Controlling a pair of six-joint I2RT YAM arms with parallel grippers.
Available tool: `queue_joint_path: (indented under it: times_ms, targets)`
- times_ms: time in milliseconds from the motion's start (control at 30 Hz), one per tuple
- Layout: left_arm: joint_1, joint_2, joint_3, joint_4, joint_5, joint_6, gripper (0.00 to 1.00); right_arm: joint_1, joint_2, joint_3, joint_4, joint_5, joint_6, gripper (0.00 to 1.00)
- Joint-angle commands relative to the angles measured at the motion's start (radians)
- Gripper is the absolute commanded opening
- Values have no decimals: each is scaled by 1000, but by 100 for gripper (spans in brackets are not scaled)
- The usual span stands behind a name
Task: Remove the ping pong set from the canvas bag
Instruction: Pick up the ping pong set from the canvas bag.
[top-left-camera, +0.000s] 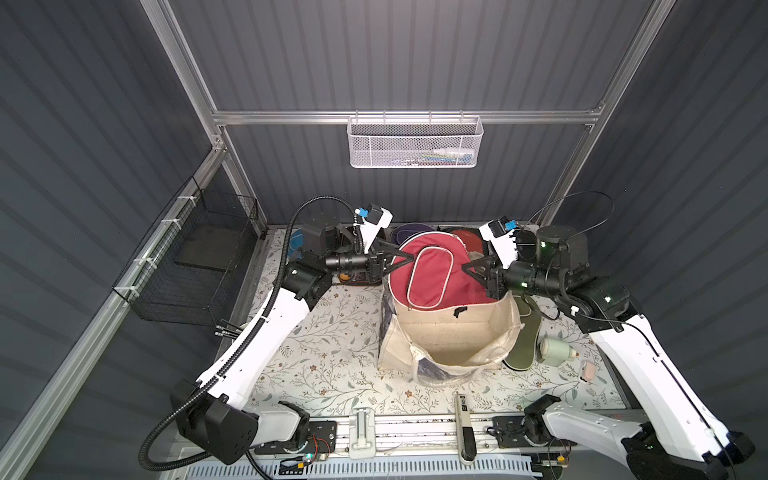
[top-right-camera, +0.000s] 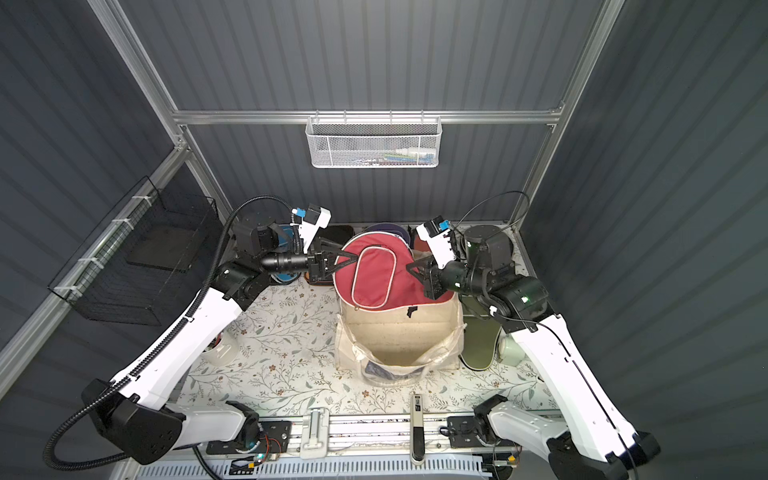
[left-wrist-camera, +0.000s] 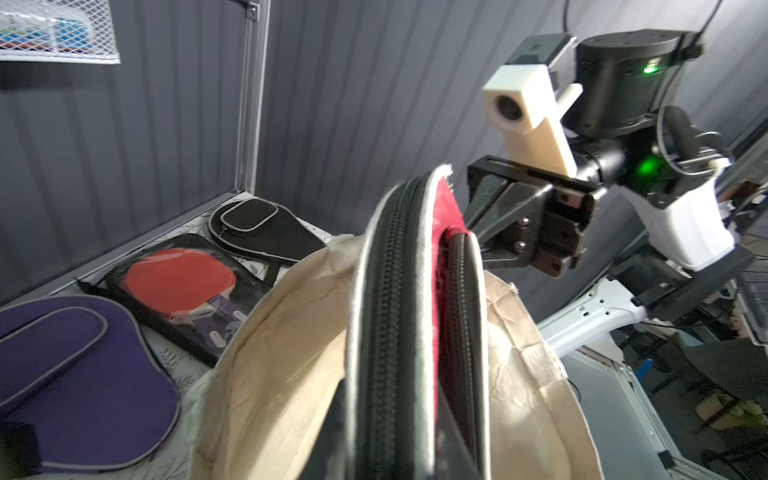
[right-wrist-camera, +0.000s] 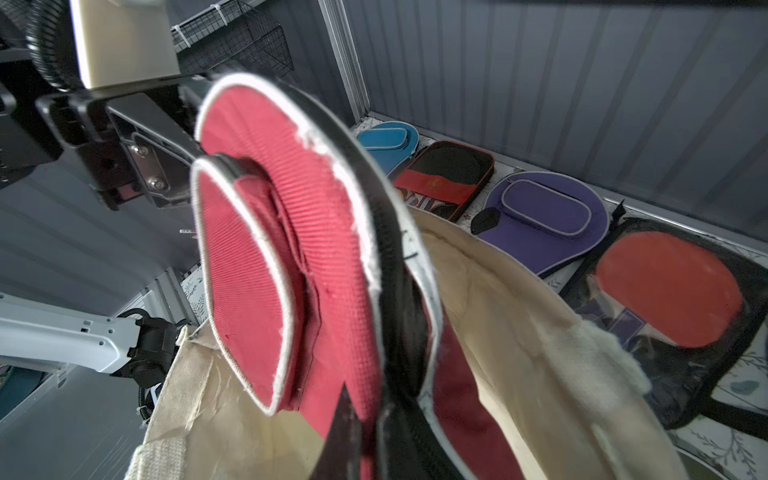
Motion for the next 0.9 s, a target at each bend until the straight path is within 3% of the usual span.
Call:
queue_joint_path:
  times_ms: [0, 67, 200, 333, 567, 700, 767, 867]
  targets:
    - [1, -25, -10, 30, 32, 10, 0, -13, -12, 43, 118, -72, 18, 3]
    - [2, -29, 10, -2, 33, 47, 0, -34, -17, 49, 86, -115, -21, 58]
    - [9, -10, 92, -102, 48, 133, 0, -114, -56, 36, 43, -184, -96, 98]
    - [18, 16, 160, -193, 112, 200, 0, -197, -40, 68, -52, -320, -191, 99]
    - [20, 64, 252, -293, 175, 265, 0, -200, 85, 99, -205, -490, -326, 99]
    - [19, 82, 269, -296, 207, 265, 0, -200, 108, 67, -165, -472, -308, 99]
    - [19, 87, 277, -300, 210, 268, 0, -200, 124, 71, -165, -497, -312, 92]
    - [20, 95, 292, -318, 205, 283, 0, -199, 148, 79, -164, -570, -305, 59]
